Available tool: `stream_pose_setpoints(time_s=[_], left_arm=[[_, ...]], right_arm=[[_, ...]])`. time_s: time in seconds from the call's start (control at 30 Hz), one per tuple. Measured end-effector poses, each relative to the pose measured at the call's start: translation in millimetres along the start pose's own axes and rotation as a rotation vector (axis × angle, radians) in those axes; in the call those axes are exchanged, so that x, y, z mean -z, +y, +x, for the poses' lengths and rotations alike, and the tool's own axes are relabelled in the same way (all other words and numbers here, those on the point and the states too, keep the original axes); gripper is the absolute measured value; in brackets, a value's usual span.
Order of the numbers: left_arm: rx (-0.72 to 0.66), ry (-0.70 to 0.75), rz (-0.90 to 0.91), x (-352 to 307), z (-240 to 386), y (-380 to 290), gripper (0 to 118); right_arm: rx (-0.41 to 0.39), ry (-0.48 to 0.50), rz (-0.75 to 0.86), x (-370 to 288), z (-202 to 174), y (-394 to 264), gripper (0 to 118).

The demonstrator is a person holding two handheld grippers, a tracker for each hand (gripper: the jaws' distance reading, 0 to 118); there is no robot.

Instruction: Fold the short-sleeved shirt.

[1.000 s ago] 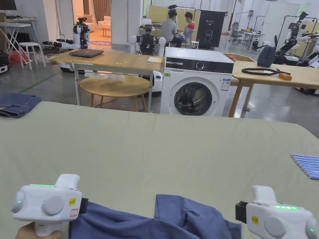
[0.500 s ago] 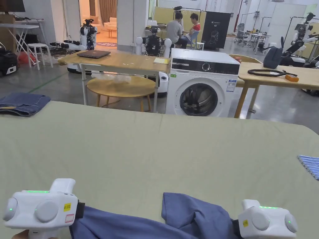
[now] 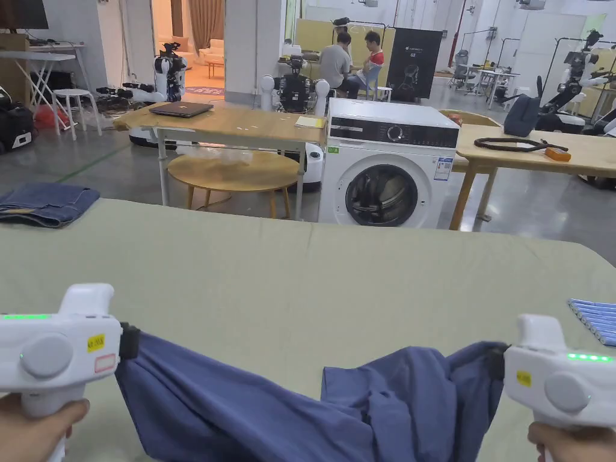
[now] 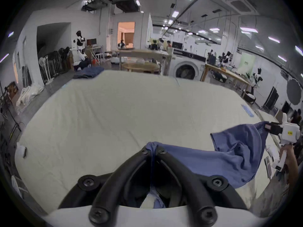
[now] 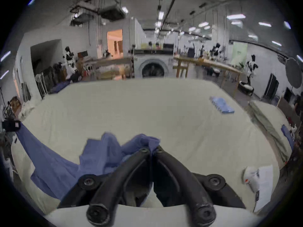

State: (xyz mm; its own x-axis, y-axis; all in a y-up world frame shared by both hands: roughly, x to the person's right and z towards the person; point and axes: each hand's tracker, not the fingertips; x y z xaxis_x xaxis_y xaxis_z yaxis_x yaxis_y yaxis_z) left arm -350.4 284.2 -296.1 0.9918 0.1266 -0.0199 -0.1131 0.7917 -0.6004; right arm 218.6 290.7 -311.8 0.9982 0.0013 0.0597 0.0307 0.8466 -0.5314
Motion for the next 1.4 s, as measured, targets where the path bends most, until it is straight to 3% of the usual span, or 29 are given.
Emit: stream_pose_setpoints(time_s=[0.13,0.37,0.87,1.1,1.4], left_arm=[[0.028,0.063,0.059,-20,-18,31,0],[-0.042,0.136,0.113,-27,-64,102,0],[-0.055,0.235,0.265,-68,-75,237,0],[-0.047,0.235,0.285,-54,-73,247,0],[-0.040,0.217,0.154,-10,-72,157,0]], right_arm=[[0.000,-0.024,0.095,-23,6,38,0],[0.014,-0.054,0.220,-41,15,102,0],[0.022,-0.137,0.368,-59,20,243,0],[0.010,-0.150,0.378,-55,15,244,0],[-0.029,-0.149,0.274,-24,20,162,0]])
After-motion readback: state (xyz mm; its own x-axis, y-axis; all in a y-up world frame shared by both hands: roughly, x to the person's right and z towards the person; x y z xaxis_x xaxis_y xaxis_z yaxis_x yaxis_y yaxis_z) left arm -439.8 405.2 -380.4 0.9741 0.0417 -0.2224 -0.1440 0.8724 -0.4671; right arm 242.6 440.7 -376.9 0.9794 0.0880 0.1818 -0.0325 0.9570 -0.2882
